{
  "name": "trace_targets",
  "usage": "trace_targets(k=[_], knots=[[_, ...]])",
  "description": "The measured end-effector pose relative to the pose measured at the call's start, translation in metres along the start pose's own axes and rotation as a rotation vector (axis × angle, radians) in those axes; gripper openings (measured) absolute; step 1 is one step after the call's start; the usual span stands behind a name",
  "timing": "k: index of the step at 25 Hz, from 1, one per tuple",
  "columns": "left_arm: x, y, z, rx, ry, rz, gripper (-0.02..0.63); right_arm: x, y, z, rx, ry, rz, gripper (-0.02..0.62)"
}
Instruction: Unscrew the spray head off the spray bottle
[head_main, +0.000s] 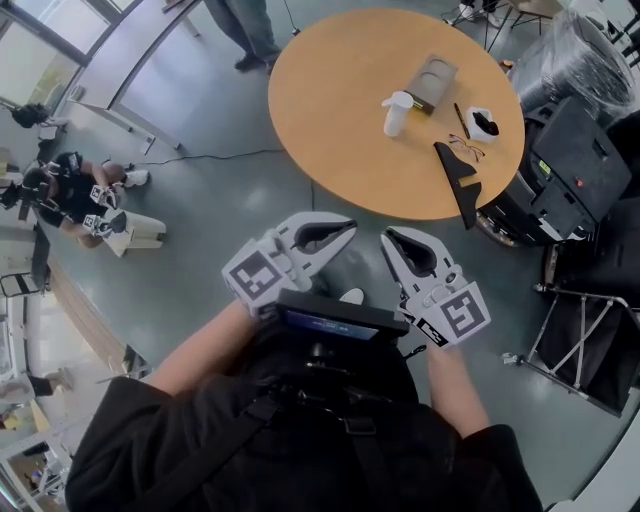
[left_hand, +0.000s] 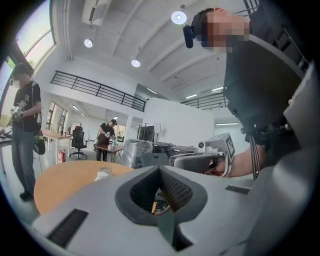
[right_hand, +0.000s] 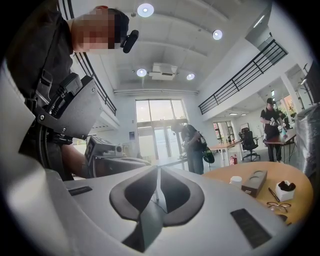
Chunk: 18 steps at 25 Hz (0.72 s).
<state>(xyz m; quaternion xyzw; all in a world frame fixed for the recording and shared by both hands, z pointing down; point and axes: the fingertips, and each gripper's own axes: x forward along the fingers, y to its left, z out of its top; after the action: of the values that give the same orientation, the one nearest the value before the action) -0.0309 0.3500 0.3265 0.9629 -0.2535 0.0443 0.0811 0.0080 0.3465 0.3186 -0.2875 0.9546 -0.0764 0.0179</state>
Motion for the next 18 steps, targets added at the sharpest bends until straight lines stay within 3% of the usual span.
trace_targets(k=[9,18], knots=[[0.018,0.051,0.010,0.009,-0.032,-0.029,0.005,0.029,-0.036,0.006,-0.021,-0.008,-0.031,0.037],[0.038,0.133,0.033,0.043,-0.058,-0.088,0.005,0.085,-0.099,0.027,-0.060,-0.023,-0.108,0.037]])
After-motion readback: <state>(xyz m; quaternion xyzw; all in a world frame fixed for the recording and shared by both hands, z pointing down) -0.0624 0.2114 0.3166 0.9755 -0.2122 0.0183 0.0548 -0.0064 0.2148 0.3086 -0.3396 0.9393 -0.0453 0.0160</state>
